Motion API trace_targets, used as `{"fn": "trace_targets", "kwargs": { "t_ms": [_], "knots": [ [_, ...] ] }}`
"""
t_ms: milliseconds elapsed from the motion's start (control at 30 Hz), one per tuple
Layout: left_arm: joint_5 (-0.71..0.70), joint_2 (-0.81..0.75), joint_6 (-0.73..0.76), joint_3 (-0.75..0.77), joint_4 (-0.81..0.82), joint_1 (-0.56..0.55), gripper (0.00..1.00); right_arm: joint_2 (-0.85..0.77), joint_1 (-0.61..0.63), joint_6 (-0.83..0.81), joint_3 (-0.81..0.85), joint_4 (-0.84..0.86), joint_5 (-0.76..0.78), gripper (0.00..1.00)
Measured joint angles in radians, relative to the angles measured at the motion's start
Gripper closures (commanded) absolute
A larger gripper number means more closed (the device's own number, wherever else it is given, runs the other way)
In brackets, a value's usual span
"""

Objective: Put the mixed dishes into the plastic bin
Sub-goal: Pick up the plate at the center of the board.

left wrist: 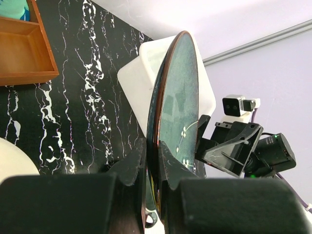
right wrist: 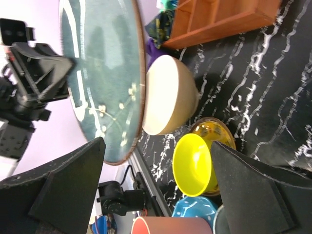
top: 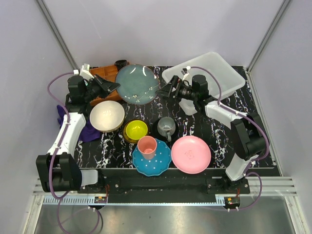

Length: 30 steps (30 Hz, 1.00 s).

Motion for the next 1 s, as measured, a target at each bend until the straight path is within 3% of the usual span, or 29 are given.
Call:
{"fn": "trace_targets", "kwargs": {
  "t_ms": [267, 433, 667, 800, 900, 1000],
  "knots": [
    [0.006, -0.004, -0.01, -0.024, 0.009, 0.0, 1.0, 0.033, 0.0, 0.04, 0.039, 0.069, -0.037, 0.02],
    [0.013, -0.005, -0.018, -0.03, 0.008, 0.0, 1.0, 0.106, 0.0, 0.068, 0.109, 0.098, -0.062, 0.13],
    [0.021, -0.023, -0.024, -0.032, 0.01, 0.0, 1.0, 0.173, 0.0, 0.098, 0.18, 0.109, -0.092, 0.34],
    [0.031, -0.036, -0.029, -0.034, 0.012, 0.0, 1.0, 0.179, 0.0, 0.107, 0.194, 0.116, -0.106, 0.57],
    [0.036, -0.037, -0.037, -0.035, 0.013, 0.0, 1.0, 0.179, 0.0, 0.113, 0.2, 0.124, -0.116, 0.65],
    [0.038, -0.039, -0.04, -0.047, 0.02, 0.0, 1.0, 0.179, 0.0, 0.116, 0.201, 0.128, -0.118, 0.81]
  ]
}}
